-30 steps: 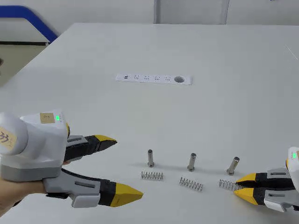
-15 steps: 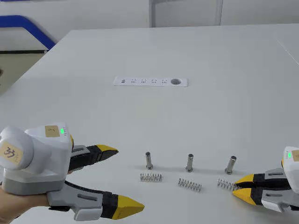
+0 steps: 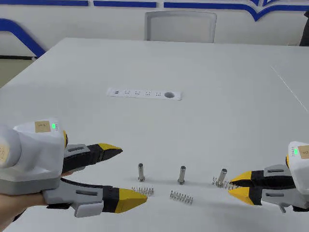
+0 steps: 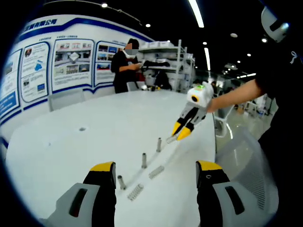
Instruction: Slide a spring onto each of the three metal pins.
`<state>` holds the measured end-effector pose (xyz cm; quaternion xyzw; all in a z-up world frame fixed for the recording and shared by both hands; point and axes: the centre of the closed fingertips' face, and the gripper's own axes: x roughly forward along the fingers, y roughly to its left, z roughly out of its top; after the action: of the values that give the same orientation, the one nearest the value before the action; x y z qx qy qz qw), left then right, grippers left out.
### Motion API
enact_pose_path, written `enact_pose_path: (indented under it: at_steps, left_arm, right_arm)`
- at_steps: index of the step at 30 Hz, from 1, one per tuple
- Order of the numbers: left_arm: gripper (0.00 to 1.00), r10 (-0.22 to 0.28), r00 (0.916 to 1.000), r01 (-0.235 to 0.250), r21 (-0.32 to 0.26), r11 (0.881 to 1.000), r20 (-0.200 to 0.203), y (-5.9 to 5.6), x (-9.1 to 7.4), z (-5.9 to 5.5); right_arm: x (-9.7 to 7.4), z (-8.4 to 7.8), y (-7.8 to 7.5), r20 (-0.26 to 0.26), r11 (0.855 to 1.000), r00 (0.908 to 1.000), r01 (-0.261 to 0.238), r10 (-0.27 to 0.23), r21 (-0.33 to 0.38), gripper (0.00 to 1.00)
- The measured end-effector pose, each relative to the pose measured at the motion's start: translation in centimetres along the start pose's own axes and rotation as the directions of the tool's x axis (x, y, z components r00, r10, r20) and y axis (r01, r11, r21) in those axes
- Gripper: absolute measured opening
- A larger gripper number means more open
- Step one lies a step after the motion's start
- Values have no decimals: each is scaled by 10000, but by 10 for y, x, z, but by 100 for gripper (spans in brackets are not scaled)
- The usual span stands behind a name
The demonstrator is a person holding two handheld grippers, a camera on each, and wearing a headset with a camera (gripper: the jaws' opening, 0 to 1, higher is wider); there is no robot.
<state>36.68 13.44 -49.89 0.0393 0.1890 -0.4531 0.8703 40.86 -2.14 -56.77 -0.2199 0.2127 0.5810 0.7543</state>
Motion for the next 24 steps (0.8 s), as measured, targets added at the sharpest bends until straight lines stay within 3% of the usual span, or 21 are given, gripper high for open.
enact_pose_path:
  at_steps: [6, 12, 20, 24]
  left_arm:
    - [68, -316, 9993, 312, 202, 9993, 176, -7, 11, 7]
    - [63, -927, 9957, 921, 613, 9939, 67, -25, 26, 9]
    - [54, -1566, 9876, 1565, 1023, 9824, -71, -47, 39, 4]
    - [51, -1822, 9830, 1837, 1206, 9755, -233, -58, 43, 0]
  right_arm:
    - [-6, 34, 14, 176, 9970, 9996, -211, 225, -749, 10]
    - [-8, 60, 38, 123, 9884, 9981, -577, 600, -1404, 10]
    - [-7, 76, 69, 70, 9735, 9941, -1042, 1078, -2035, 10]
    - [-3, 76, 80, -74, 9656, 9919, -1251, 1268, -2279, 10]
